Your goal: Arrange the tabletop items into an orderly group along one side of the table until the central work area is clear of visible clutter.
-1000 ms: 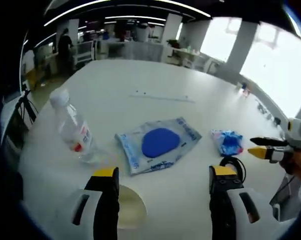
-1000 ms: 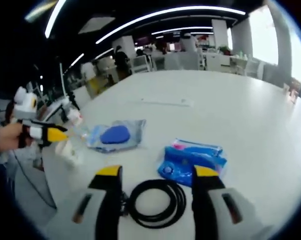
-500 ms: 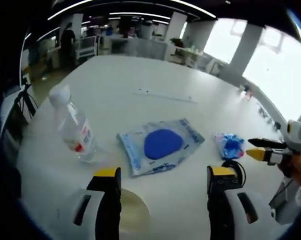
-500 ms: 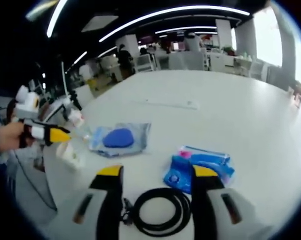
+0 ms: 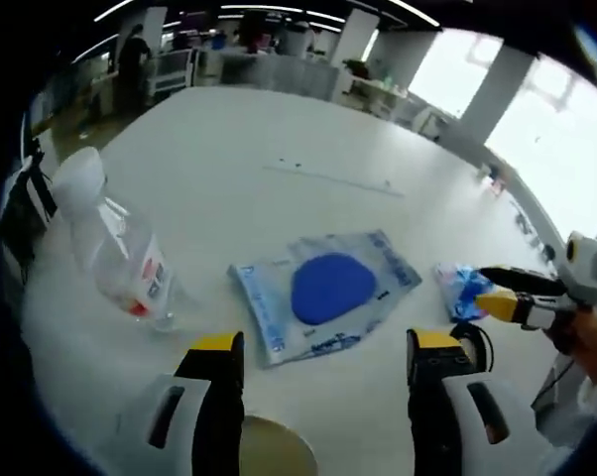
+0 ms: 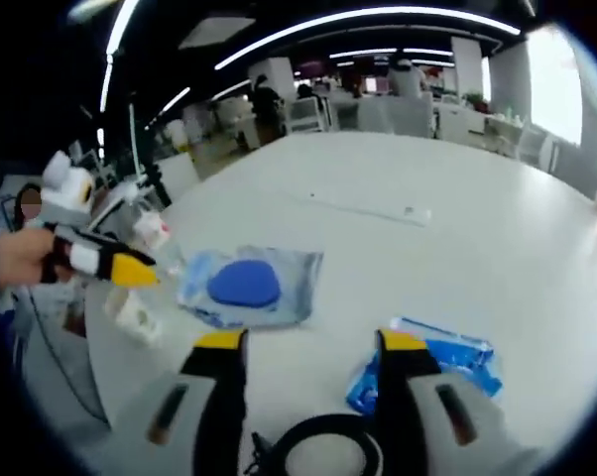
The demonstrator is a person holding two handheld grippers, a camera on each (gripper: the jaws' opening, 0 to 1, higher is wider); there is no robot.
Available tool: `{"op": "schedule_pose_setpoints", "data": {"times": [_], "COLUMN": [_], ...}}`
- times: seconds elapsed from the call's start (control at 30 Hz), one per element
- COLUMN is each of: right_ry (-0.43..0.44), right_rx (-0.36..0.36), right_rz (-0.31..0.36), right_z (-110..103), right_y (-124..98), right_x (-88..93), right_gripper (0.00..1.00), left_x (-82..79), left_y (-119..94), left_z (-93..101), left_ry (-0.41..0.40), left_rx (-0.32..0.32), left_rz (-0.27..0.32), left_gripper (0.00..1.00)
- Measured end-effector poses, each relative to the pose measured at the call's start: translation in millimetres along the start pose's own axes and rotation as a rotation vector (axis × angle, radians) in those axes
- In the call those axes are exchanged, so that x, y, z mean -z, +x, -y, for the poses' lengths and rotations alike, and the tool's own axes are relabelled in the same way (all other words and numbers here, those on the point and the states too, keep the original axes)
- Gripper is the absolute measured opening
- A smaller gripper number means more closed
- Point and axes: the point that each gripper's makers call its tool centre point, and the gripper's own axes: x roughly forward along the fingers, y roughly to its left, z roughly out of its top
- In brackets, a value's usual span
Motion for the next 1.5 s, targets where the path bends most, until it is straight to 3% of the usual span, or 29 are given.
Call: {"op": "schedule_pose_setpoints", "data": {"times": [0.4,0.97,1.27,1.4,1.5], "right_ry": [0.01,0.012,0.023,0.021,0.041], "right_rx": [-0.03,-0.027,-0.036,-0.037,-0.032], "right_rz": [-0.032,-0.128,-0.152,-0.154,-0.149], "right_z": [-10,-8,-16,-18,-16], "right_y": [44,84,89,89,86], "right_x": [-2.5,18.5,24.9,28.5,28.6], "right_gripper": [0.46,0.36,0.21,0.1,0.02], "left_x": [5.3,19.7,18.6,20.8,23.7], "left_y": [28,59,60,59,58], "left_z": [-16.7,-36.2,-43.3,-43.6,-47.3], "left_ry": [-0.005,-0.038,-0.046,-0.053,-0.034], "left_rx": [-0.033,-0.068,-0.105,-0.114,-0.135], "left_rz": [-0.098,-0.188,-0.186,-0.185,-0.195], "left_gripper": [0.61,0.56,0.4,0.2,0.12]}}
